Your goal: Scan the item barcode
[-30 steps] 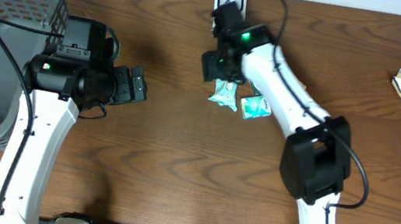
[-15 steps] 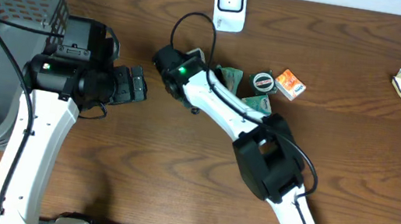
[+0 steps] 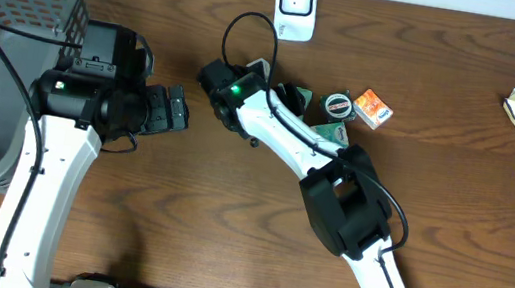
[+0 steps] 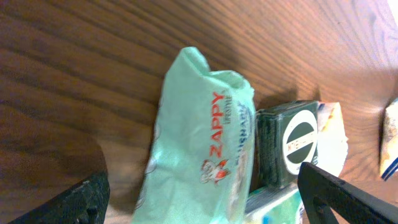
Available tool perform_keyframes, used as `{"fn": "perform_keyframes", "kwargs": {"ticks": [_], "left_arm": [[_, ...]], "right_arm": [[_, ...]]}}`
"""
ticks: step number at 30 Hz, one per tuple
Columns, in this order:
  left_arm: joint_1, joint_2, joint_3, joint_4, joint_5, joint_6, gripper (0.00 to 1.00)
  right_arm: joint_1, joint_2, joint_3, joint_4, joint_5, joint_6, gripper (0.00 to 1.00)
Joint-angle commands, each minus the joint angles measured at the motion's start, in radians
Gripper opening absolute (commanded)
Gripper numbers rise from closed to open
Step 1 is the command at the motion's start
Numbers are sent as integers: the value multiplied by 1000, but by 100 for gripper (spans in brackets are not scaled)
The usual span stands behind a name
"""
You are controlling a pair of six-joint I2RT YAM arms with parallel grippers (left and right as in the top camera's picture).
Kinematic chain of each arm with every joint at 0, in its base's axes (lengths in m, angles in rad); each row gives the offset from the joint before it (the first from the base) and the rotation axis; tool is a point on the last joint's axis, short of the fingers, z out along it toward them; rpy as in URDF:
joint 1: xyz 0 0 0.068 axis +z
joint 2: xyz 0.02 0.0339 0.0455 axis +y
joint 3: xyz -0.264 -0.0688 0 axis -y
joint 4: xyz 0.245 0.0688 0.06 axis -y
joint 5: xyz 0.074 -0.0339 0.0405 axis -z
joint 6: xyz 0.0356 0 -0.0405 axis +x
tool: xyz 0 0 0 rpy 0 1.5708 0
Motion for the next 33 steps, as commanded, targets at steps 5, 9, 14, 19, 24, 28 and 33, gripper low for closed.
{"fn": "perform_keyframes", "kwargs": {"ticks": [5,9,14,19,24,28,33], "left_arm": [[5,0,3,-2,-6,10,98],[5,0,3,-2,-6,10,98],[5,0,3,-2,-6,10,98],[5,0,3,-2,-6,10,98],[5,0,3,-2,-6,10,97],[5,0,3,-2,-6,10,98],[5,0,3,-2,-6,10,98]], "right_arm": [[-119,23,-8,-1,-256,-64,76],[-162,23,-8,-7,-323,-64,49],[-170,21,-7,-27,-329,-64,21],[-167,-2,55,-77,-429,-64,5],[-209,-58,135,-79,-776,-158,1],[-298,-59,130,-18,-1367,-266,1],[-360,-59,28,79,-1681,-277,1]]}}
